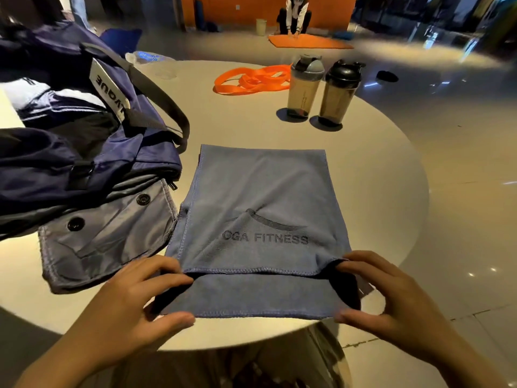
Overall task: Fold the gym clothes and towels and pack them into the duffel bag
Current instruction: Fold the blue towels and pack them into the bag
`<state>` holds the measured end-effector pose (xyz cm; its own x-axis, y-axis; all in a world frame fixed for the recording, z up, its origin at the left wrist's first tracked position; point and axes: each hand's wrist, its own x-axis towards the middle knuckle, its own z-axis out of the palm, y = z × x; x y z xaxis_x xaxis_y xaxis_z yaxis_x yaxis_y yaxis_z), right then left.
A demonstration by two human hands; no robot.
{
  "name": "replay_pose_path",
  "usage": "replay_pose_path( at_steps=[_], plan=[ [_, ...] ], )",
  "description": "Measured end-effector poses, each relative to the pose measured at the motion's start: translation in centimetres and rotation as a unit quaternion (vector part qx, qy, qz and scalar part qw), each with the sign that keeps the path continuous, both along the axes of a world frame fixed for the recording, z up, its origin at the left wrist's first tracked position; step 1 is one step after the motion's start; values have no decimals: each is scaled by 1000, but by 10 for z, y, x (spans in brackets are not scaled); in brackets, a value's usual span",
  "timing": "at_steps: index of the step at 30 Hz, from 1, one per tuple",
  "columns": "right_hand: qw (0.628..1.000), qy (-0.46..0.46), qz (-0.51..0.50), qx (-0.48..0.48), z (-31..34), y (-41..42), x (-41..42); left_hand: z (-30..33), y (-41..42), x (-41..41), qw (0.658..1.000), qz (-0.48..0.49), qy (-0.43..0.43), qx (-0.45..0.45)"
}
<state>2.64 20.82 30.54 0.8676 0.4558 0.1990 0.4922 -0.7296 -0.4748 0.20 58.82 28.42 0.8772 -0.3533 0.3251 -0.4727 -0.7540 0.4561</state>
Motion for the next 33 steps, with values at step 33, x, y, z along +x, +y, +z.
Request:
replay_pose_path(
  at_steps=[33],
  plan=[
    [983,-143,-115,15,31,-12,20,37,9,29,985,-45,-15,-169]
  ],
)
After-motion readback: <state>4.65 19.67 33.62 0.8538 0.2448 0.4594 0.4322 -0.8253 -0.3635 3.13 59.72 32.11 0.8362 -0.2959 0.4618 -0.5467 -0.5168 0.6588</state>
